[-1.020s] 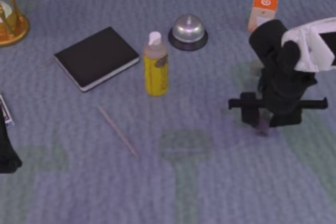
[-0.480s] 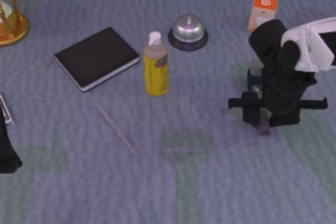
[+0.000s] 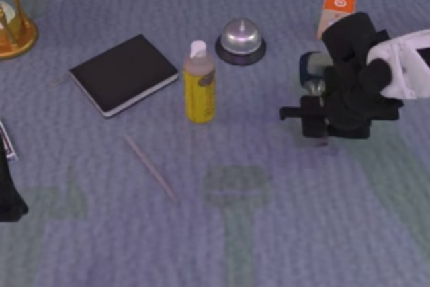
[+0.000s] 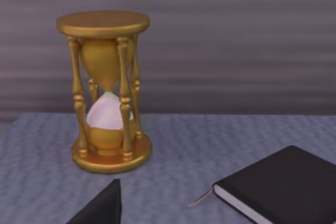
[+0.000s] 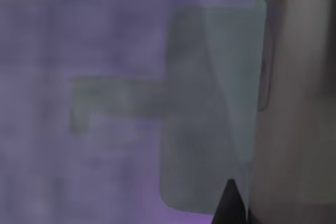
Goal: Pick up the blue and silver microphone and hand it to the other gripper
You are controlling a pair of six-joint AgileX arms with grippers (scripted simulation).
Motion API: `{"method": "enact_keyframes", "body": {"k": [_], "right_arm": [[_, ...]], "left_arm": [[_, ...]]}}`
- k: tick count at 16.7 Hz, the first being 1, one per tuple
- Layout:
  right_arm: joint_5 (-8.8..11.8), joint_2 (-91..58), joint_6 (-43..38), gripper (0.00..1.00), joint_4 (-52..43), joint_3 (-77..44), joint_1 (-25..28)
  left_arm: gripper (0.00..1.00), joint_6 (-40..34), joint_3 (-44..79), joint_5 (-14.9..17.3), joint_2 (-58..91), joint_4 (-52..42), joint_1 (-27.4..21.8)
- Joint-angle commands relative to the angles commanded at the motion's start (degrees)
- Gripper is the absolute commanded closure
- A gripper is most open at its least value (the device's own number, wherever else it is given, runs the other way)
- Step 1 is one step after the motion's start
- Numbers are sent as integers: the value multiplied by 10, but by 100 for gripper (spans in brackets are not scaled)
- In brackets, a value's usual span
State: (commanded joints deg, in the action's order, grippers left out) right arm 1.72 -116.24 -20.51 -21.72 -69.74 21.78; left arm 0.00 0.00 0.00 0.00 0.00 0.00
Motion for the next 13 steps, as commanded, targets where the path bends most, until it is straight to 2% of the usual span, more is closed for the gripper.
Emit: {"method": "enact_keyframes", "body": {"k": [9,13], "right_arm": [[137,100,124,100,492,134,-2],[186,154,173,100,646,183,-3]], "left_arm": [[0,0,0,0,0,0,0],[0,0,0,0,0,0,0]]}}
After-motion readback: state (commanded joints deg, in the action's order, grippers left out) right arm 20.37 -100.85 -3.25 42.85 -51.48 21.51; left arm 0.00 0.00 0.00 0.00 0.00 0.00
